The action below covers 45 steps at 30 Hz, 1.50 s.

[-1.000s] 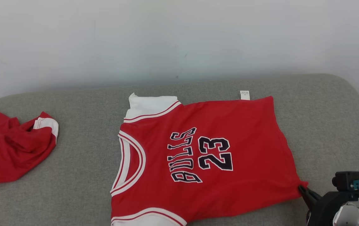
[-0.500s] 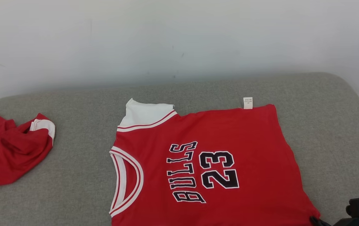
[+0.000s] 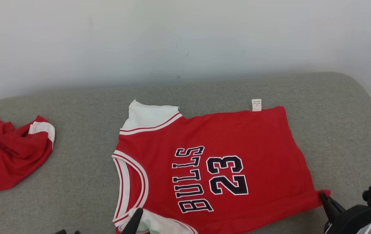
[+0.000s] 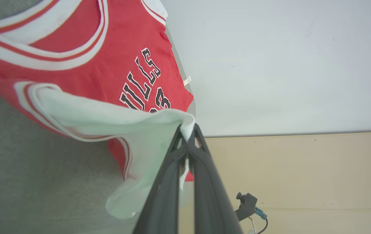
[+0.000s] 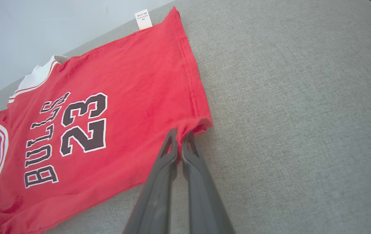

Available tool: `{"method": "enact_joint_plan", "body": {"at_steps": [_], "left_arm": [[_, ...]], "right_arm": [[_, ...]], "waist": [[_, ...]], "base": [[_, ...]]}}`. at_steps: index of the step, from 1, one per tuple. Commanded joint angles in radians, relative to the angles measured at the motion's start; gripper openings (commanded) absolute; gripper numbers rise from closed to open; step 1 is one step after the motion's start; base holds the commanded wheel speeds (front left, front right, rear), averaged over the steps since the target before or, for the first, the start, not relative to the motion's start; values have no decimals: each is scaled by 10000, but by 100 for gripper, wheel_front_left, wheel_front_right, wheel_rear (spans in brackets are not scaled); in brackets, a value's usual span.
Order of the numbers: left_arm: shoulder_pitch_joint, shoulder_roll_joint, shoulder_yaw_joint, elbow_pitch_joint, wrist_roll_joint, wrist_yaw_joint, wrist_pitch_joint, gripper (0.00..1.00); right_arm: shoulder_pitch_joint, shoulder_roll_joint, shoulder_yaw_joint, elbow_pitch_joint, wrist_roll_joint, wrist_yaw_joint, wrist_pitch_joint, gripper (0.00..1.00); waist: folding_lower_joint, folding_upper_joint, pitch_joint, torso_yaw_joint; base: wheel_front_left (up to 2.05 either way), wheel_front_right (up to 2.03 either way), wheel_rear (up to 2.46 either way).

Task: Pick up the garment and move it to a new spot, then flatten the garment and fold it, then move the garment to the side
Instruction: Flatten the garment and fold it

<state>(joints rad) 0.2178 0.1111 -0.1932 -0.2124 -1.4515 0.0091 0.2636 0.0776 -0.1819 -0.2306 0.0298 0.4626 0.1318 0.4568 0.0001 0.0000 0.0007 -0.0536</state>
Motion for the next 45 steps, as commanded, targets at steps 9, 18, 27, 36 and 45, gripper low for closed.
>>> {"method": "enact_joint_plan", "body": {"at_steps": [9, 18, 27, 36, 45], "left_arm": [[-3548, -564, -1264, 2401, 2558, 169, -2605, 0], [-5585, -593, -2215, 4312, 4153, 621, -4594, 0], [-6495, -599, -2330, 5270, 4303, 748, -5273, 0], [-5899, -605, -1251, 4848, 4247, 856, -5288, 0], [-6036, -603, -1434, 4995, 4360, 842, -5291, 0]], "right_arm": [[-1485, 173, 228, 1173, -195, -24, -1008, 0], [-2450, 252, 41, 2111, -772, -24, -2192, 0], [-3253, 127, 268, 3057, -1192, -24, -2991, 0], [-3902, -346, 754, 3583, -1357, -24, -3660, 0], [-4723, -840, 1825, 4296, -1159, -24, -3276, 0]], "waist": [[-1, 0, 825, -16], [-1, 0, 1439, -207], [-1, 0, 1884, -244], [-1, 0, 2068, -68], [-1, 0, 2169, 84]], "base": [[0, 0, 0], [0, 0, 0], [0, 0, 0], [0, 0, 0], [0, 0, 0]]}}
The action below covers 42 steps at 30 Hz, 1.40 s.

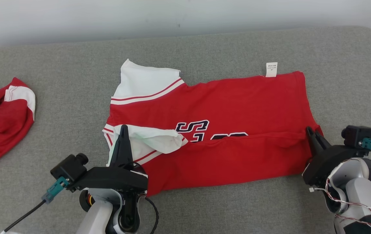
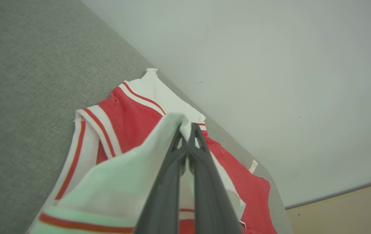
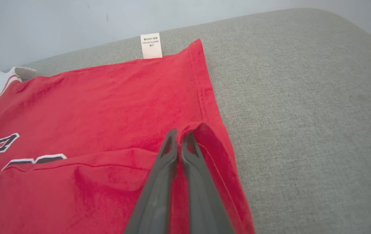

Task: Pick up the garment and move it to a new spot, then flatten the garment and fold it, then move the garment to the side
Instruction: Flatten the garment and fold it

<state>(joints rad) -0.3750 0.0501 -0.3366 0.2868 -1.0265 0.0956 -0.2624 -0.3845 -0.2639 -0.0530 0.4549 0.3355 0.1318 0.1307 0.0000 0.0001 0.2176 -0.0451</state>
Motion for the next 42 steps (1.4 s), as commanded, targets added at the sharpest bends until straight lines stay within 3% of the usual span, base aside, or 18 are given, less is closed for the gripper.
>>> {"method": "enact_joint_plan", "body": {"at_steps": [1, 2, 3, 4, 8, 12, 13, 18, 23, 28, 33, 37, 42], "left_arm": [[-146, 7, -20, 54, 149, 0, -31, 0], [-168, 7, -13, 87, 193, 49, -31, 0], [-194, 10, 44, 96, 305, 116, -31, 39], [-218, 4, -10, 142, 402, 163, -30, 100], [-203, 10, 179, 111, 1482, 379, -30, 100], [244, 209, 322, 26, 3471, 753, -32, 100], [244, 209, 322, 26, 3471, 753, -32, 100], [858, 923, -469, 262, 5145, 1159, 147, 100], [1357, 1686, -1389, 407, 6252, 1701, 1351, 100], [1313, 2028, -1694, 619, 6651, 2245, 2601, 100], [1175, 1953, -1675, 1014, 6562, 2744, 3765, 100], [1152, 1870, -1649, 1335, 6285, 2930, 4690, 100], [1048, 1807, -1670, 1421, 6187, 2911, 5028, 100]], "right_arm": [[-190, -54, 195, 150, 83, -24, 11, 26], [-272, -95, 285, 236, 52, -24, -27, 79], [-348, -127, 314, 313, 41, -24, -125, 100], [-409, -145, 350, 405, 45, -24, -176, 100], [-354, -216, 376, 604, 112, -24, -412, 100], [44, -213, -41, 468, 143, -24, -444, 100], [44, -213, -41, 468, 143, -24, -444, 100], [763, 53, -864, -152, -69, -24, 237, 100], [1565, 517, -1632, -1046, -739, -24, 1505, 100], [1860, 903, -1949, -1669, -1347, -24, 2546, 100], [1562, 1134, -2049, -1837, -1975, -24, 3298, 100], [1197, 1214, -2060, -1717, -2331, -24, 3689, 100], [746, 1199, -2241, -1212, -2646, -24, 4144, 100]], "waist": [[0, -1, -7, -1], [0, -1, -17, -1], [0, -1, -31, 2], [0, -1, -53, 13], [0, -1, -206, 75], [0, -1, -480, 100], [0, -1, -480, 100], [0, -1, -818, 40], [0, -1, -1032, -65], [0, -1, -977, -99], [0, -1, -790, -149], [0, -1, -609, -128], [0, -1, -422, -54]], "base": [[0, 0, 0], [0, 0, 0], [0, 0, 0], [0, 0, 0], [0, 0, 0], [0, 0, 0], [0, 0, 0], [0, 0, 0], [0, 0, 0], [0, 0, 0], [0, 0, 0], [0, 0, 0], [0, 0, 0]]}}
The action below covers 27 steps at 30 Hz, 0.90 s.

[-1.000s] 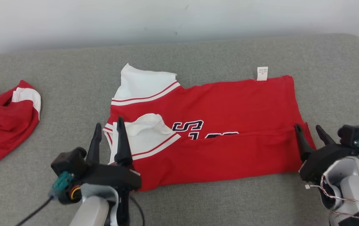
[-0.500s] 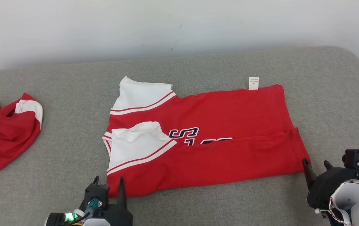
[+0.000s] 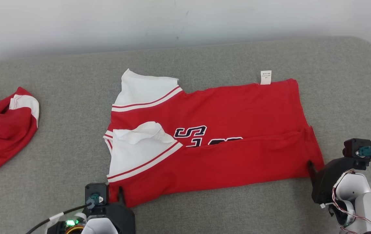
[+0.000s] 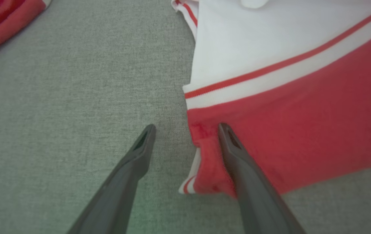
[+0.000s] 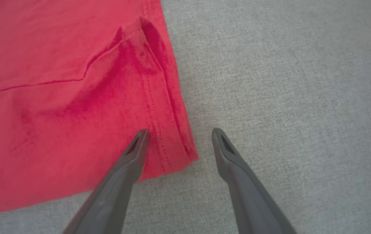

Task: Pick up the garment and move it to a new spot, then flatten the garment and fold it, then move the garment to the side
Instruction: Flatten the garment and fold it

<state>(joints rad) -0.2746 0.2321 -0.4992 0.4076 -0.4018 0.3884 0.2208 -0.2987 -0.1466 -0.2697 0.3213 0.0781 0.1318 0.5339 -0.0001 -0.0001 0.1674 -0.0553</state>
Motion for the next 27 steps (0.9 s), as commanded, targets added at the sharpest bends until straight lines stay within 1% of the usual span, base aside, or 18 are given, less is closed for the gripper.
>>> {"method": "enact_joint_plan", "body": {"at_steps": [1, 2, 3, 5, 6, 7, 8, 13, 17, 21, 27], "left_arm": [[10, -9, -76, 280, -89, -70, 316, 98], [-11, -12, -119, 339, -127, -111, 436, 41], [-37, -18, -217, 481, -212, -254, 695, 0], [-9, -23, -281, 587, -298, -378, 872, 0], [23, -34, -312, 646, -375, -460, 946, 0], [70, -55, -329, 683, -443, -521, 1011, 0], [124, -62, -352, 699, -490, -557, 1049, 0], [607, -10, -385, 456, -779, -836, 1171, 0], [881, 180, -395, -39, -809, -846, 1098, 0], [1319, 443, -451, -941, -736, -715, 1074, 0], [2081, 776, -519, -2341, -626, -412, 1107, 0]], "right_arm": [[-137, 39, -165, 272, -185, -24, 270, 100], [-155, 33, -215, 413, -307, -24, 452, 100], [-296, 71, -224, 605, -342, -24, 627, 100], [-336, 155, -128, 756, -155, -24, 705, 100], [-334, 152, -66, 821, -96, -24, 772, 87], [-327, 123, -41, 849, -64, -24, 795, 47], [-326, 97, -11, 858, -37, -24, 776, 0], [-95, 73, -131, 707, 289, -24, 544, 0], [209, 79, -217, 387, 545, -24, 500, 0], [955, 208, -466, -451, 926, -24, 690, 0], [2103, 563, -975, -1924, 1087, -24, 1065, 0]], "waist": [[1, 1, 106, 66], [1, 1, 133, 92], [1, 1, 173, 129], [1, 1, 195, 149], [1, 1, 192, 155], [1, 1, 185, 160], [1, 1, 174, 161], [1, 1, -65, 173], [1, 1, -292, 179], [1, 1, -613, 198], [1, 1, -886, 187]], "base": [[0, 0, 0], [0, 0, 0], [0, 0, 0], [0, 0, 0], [0, 0, 0], [0, 0, 0], [0, 0, 0], [0, 0, 0], [0, 0, 0], [0, 0, 0], [0, 0, 0]]}}
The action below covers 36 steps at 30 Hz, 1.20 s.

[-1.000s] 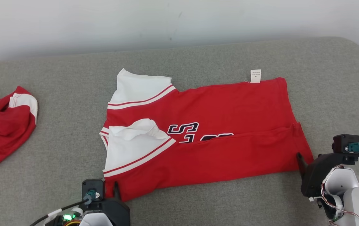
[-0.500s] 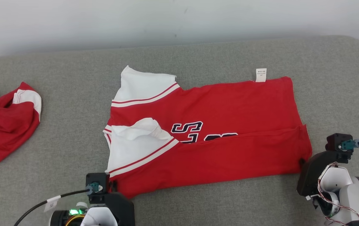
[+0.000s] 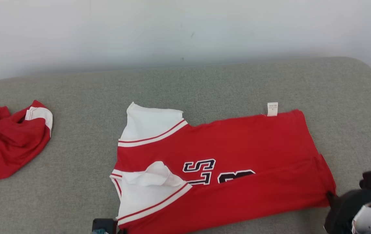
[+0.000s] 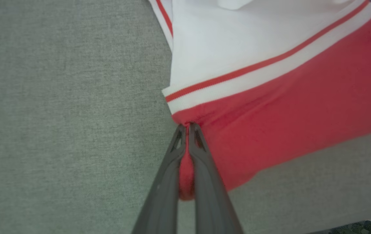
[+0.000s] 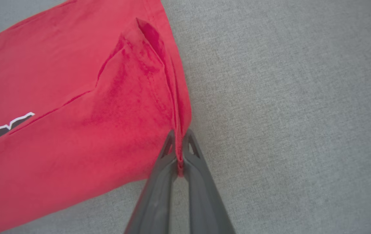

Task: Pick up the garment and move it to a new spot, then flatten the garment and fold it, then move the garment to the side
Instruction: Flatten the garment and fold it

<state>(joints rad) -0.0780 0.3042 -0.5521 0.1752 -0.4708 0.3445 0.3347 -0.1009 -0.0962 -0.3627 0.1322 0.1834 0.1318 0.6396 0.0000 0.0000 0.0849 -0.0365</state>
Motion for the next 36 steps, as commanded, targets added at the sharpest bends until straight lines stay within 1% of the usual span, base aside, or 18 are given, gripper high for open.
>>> {"method": "enact_joint_plan", "body": {"at_steps": [1, 4, 5, 6, 7, 10, 13, 17, 20, 23, 26, 28, 31, 32, 36], "left_arm": [[231, 86, -27, -186, 80, 65, -32, 0], [361, 138, -80, -466, 203, 105, -279, 0], [375, 110, -119, -471, 240, 98, -363, 2], [354, 76, -132, -465, 304, 117, -471, 47], [342, 51, -152, -405, 296, 135, -502, 100], [359, 9, -150, -239, 225, 221, -421, 100], [441, 138, 11, -260, 134, 485, -102, 100], [100, 529, 400, -761, 289, 915, 239, 100], [-435, 737, 712, -1120, 289, 950, 222, 100], [-1386, 763, 839, -1093, 301, 664, 165, 100], [-2609, 498, 835, -667, 169, 195, 125, 100], [-3541, 286, 795, -168, 148, -131, 68, 100], [-4980, -48, 699, 812, 172, -571, 145, 100], [-4980, -48, 699, 812, 172, -571, 145, 100], [-6768, -398, 707, 2276, 162, -1003, 200, 100]], "right_arm": [[319, 116, -170, -238, 37, -24, 86, 0], [794, 305, -360, -655, 13, -24, 319, 0], [905, 351, -360, -700, 50, -24, 380, 0], [1032, 391, -278, -729, 78, -24, 453, 15], [1119, 422, -252, -736, 130, -24, 495, 100], [1137, 432, -207, -858, 104, -24, 328, 100], [808, 447, -141, -1011, -142, -24, 103, 100], [190, 58, 97, -1133, -443, -24, 44, 100], [-425, -278, 371, -1129, -442, -24, 172, 100], [-1172, -656, 623, -929, -447, -24, 279, 100], [-2020, -1018, 887, -488, -257, -24, 328, 100], [-2660, -1230, 1075, -86, -161, -24, 280, 100], [-3724, -1378, 1422, 539, 135, -24, 240, 100], [-3724, -1378, 1422, 539, 135, -24, 240, 100], [-5136, -1518, 1987, 1378, 480, -24, 140, 100]], "waist": [[0, 0, -77, 3], [0, 0, -59, 12], [0, 0, -45, 4], [0, 0, -36, -2], [0, 0, -28, -14], [0, 0, -15, -82], [0, 0, -36, -168], [0, 0, -74, -293], [0, 0, -15, -355], [0, 0, 188, -381], [0, 0, 525, -427], [0, 0, 840, -470], [0, 0, 1428, -621], [0, 0, 1428, -621], [0, 0, 2225, -938]], "base": [[0, 0, 0], [0, 0, 0], [0, 0, 0], [0, 0, 0], [0, 0, 0], [0, 0, 0], [0, 0, 0], [0, 0, 0], [0, 0, 0], [0, 0, 0], [0, 0, 0], [0, 0, 0], [0, 0, 0], [0, 0, 0], [0, 0, 0]]}}
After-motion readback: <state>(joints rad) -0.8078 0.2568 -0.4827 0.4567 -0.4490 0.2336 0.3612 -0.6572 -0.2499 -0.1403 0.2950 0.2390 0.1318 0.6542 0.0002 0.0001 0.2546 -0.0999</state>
